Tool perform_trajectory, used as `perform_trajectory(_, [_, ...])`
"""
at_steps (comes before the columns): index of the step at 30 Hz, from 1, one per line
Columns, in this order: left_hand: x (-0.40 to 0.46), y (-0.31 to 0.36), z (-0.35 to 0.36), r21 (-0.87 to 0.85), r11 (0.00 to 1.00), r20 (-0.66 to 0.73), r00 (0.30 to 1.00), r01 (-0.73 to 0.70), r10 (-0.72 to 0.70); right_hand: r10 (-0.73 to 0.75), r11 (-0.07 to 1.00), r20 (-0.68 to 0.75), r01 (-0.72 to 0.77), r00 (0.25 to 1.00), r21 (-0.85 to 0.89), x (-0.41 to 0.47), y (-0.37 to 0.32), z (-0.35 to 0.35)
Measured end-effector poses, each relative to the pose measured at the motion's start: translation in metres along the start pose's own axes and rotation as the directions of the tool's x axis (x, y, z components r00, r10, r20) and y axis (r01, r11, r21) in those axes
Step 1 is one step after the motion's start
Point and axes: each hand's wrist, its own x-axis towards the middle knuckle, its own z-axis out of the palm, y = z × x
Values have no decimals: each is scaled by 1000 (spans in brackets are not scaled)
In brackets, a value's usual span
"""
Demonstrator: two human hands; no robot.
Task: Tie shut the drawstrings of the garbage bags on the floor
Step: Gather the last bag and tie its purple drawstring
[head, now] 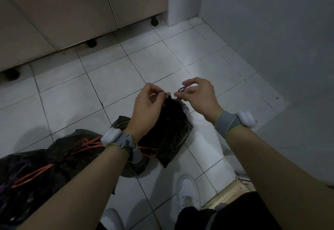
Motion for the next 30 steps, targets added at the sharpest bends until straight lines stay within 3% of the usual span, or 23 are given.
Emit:
perform_trajectory(7, [2, -15, 3, -15, 995, 11, 995, 95, -95, 21, 997, 18, -22, 1000, 72, -3, -2, 10])
perform_trajectory(14, [2, -18, 16, 168, 980, 172, 976, 101, -131, 28, 998, 26, -29, 999, 48, -1, 0, 11])
perform_trajectory(22, [7, -24, 27, 85, 984, 90, 982, 156, -164, -14, 997, 79, 8, 997, 71, -1, 7, 11])
perform_trajectory(27, [9, -29, 20, 111, 979, 37, 983, 174, -179, -76, 994, 236, 56, 969, 91, 5, 11, 10])
perform_trajectory(30, [12, -30, 14, 64, 979, 26, 980, 196, -198, -76, 996, 237, 82, 968, -17, 11, 22, 9])
